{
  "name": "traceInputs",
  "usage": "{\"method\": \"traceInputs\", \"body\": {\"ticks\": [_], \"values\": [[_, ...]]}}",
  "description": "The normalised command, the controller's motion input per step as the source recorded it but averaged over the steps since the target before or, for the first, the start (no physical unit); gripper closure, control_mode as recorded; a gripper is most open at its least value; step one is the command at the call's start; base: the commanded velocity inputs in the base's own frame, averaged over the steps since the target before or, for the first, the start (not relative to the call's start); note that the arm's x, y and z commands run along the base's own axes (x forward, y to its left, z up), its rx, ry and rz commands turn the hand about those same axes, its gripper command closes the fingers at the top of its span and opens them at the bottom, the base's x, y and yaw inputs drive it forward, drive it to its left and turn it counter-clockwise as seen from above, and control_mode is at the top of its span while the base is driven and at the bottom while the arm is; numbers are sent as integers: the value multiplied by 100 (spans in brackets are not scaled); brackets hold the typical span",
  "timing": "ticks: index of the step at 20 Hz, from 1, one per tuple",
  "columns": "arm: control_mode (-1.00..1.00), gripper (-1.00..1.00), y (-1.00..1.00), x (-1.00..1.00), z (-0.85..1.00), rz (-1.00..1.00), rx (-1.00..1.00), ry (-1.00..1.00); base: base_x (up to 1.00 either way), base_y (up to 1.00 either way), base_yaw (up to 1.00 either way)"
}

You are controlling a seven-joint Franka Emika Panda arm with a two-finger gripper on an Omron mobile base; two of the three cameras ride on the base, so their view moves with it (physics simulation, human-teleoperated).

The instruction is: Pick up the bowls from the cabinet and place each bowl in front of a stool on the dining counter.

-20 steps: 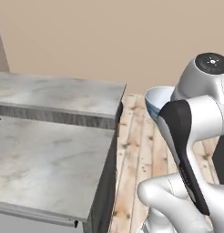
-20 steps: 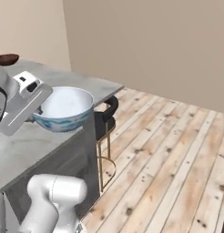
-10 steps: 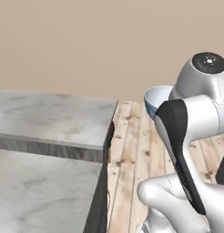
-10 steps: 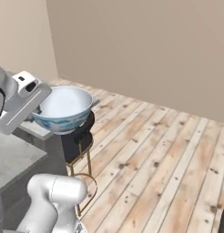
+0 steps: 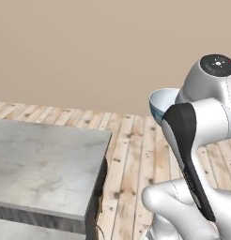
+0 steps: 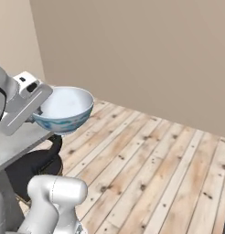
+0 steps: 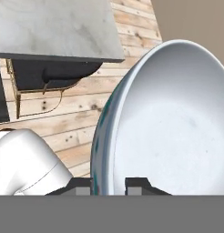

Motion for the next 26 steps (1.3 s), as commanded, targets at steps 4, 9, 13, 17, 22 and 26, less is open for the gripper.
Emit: {"method": "traceInputs", "body": {"ticks": [4,9,13,17,22,26], "values": [[100,100,0,0,0,0,0,0,100,-19,0],[100,100,0,0,0,0,0,0,100,-12,0],[100,100,0,0,0,0,0,0,100,0,0],[100,100,0,0,0,0,0,0,100,0,5],[100,100,0,0,0,0,0,0,100,-1,29],[100,100,0,0,0,0,0,0,100,0,50]]}}
